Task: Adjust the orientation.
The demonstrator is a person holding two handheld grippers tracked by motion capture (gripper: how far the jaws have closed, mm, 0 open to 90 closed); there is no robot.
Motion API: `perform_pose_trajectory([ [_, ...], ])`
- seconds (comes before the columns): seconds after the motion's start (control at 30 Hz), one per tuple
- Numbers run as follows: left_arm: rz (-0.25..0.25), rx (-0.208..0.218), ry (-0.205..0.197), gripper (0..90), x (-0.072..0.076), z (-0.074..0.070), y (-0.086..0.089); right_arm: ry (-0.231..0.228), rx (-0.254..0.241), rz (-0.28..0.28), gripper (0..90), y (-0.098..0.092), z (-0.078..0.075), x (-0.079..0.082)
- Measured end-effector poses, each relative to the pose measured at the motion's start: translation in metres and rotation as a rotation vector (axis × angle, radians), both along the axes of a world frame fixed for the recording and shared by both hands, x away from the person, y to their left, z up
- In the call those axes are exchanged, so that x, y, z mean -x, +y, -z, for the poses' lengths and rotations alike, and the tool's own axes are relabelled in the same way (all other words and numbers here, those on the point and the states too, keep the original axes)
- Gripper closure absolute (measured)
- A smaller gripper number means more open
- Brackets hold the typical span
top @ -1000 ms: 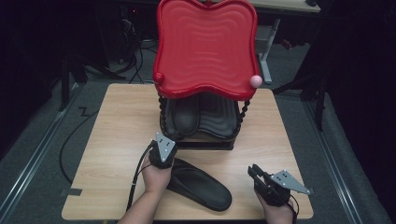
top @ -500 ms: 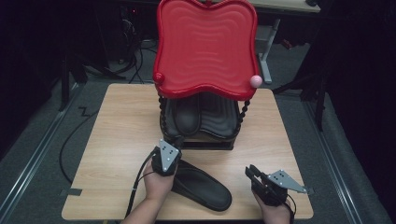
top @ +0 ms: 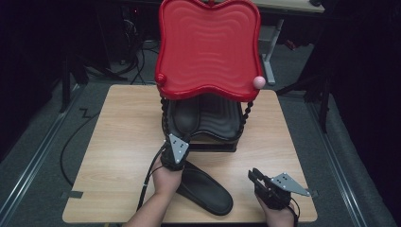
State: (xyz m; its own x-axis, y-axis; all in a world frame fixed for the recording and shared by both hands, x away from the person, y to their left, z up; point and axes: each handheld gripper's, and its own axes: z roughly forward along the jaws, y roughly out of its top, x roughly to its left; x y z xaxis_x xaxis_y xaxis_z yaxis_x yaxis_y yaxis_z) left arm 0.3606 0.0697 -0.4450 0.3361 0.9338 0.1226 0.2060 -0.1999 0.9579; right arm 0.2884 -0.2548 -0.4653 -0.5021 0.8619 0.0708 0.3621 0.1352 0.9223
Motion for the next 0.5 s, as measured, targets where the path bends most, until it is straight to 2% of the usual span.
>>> perform_pose_trajectory([
  [0.23, -0.019, 0.015, 0.008, 89.6, -0.0048, -0.0032, 0.0098, 0.005, 0.001, -0.002, 75.1, 0.0017, 0.0009, -0.0002],
  [0.33, -0.018, 0.019, -0.008, 88.6, -0.0042, -0.0045, 0.0102, 0.006, 0.006, -0.005, 75.1, 0.0031, 0.0015, -0.0002],
  [0.5, -0.011, 0.014, 0.001, 86.1, -0.0092, -0.0062, 0.0082, 0.010, 0.011, -0.009, 75.1, 0.0051, 0.0029, -0.0001],
])
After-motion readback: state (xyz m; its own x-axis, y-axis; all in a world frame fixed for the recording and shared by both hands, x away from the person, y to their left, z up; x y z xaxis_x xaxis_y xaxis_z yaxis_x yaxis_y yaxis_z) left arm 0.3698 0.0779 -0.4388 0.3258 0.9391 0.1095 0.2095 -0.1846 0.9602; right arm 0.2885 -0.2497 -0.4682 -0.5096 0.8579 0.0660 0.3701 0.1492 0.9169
